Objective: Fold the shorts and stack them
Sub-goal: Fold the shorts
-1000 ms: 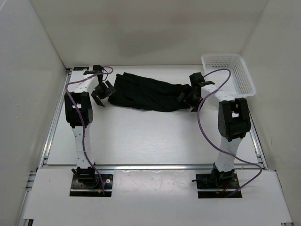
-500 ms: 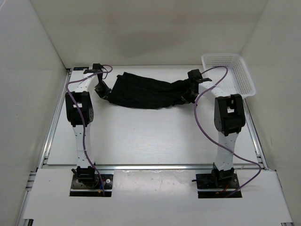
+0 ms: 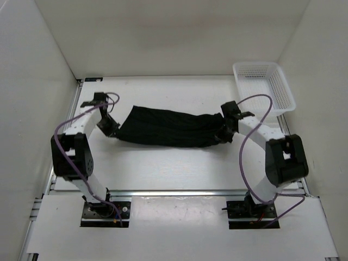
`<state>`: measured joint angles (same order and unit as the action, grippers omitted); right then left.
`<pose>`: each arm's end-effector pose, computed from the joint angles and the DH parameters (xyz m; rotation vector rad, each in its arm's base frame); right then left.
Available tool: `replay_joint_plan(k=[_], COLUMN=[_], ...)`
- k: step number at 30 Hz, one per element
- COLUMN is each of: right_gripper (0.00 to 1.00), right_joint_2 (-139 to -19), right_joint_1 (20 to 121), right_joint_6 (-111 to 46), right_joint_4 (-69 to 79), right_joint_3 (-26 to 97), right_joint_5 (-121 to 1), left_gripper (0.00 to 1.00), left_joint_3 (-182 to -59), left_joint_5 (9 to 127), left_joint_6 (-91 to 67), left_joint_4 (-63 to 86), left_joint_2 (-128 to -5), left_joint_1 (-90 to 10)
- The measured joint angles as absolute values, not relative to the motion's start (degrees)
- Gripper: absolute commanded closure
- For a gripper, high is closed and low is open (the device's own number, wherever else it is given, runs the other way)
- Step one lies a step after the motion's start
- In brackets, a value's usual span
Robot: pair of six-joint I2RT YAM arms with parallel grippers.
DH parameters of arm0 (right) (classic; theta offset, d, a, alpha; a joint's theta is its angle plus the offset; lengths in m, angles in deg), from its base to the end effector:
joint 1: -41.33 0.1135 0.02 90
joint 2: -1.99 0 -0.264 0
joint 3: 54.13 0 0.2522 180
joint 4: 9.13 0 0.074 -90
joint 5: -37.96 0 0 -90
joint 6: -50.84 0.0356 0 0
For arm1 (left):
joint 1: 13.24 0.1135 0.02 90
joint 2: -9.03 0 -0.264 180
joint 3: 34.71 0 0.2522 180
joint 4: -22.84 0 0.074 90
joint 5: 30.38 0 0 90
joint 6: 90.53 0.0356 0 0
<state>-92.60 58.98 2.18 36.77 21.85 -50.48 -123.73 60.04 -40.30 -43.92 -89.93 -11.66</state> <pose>0.3122 0.0983 0.1973 0.5683 2.6685 0.2715 0.3346 0.0090 0.2241 -1.0305 2.7344 -0.1216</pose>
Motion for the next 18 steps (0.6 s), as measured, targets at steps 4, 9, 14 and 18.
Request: replay_joint_plan(k=[4, 9, 14, 18], right_gripper=[0.63, 0.12, 0.1, 0.22], right_joint_2=[-83.66, -77.4, -73.16, -71.57], right_joint_1=[59.86, 60.23, 60.27, 60.27], right_joint_6=[2.2, 1.09, -0.11, -1.34], right_joint_4=[38.67, 42.63, 46.19, 48.6], right_joint_3=[10.27, 4.41, 5.61, 11.16], right_joint_5=[-50.32, -48.75, -45.47, -42.52], left_gripper=[0.82, 0.44, 0.44, 0.68], left_joint_3=[-107.82, -101.13, -106.9, -118.14], left_joint_5=[60.02, 60.24, 59.17, 56.48], left_joint_6=[-41.66, -41.74, -41.18, -39.3], left_joint_4=[-45.45, -47.94, -49.16, -49.4], left_joint_2=[-79.72, -74.24, -74.15, -76.07], left_joint_1=[-11.96, -12.84, -14.3, -17.21])
